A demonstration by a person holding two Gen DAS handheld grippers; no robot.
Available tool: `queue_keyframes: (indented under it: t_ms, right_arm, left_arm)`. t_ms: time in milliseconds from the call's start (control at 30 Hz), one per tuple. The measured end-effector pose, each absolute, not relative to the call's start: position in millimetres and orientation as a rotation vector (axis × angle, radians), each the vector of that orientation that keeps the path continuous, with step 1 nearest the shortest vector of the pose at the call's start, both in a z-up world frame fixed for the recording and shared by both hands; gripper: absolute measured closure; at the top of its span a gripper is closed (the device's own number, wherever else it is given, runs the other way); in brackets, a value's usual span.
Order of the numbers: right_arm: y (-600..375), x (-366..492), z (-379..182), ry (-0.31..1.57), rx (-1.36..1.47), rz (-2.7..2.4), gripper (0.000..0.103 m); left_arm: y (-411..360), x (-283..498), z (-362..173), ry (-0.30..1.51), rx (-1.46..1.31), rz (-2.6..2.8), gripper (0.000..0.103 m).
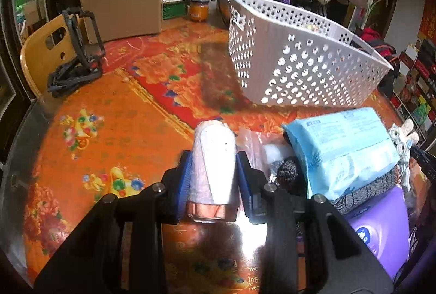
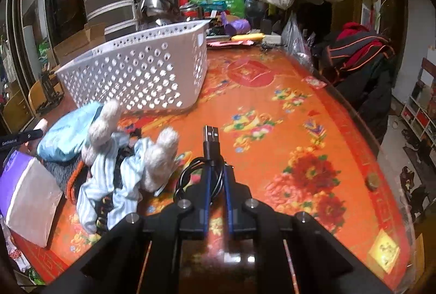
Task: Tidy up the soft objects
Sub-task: 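Lift the roll with the left tool while the right tool carries the cable over the basket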
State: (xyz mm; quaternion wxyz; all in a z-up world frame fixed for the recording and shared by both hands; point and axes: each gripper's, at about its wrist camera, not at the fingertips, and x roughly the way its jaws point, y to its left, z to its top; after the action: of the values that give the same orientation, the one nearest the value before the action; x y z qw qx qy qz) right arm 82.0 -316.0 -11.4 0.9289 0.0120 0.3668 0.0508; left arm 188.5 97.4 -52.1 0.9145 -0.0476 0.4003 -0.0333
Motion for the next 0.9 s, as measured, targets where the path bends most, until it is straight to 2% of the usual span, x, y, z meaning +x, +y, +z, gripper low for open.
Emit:
queue_keyframes:
  t_ms: [267,467,700,900]
  right_arm:
    - [-321,96,28,0.692,0.020,0.130,0.095]
    - [-313,123,70,0.643,0.016,0.191,0.095]
    - [-281,183,110,0.633,-0.022,0.270,0.095]
    - [-250,238,124,0.673,-0.071,0.266,0.095]
  left_arm:
    - [101,185,-27,0.780,-0.099,-0.049,0.073]
    - [101,194,13,0.748,-0.116,-0.047,0.073]
    - [88,234,79,0.711,-0.097,-0.060,0.073]
    - [55,285,116,0.723,-0.071,-0.095,0.073]
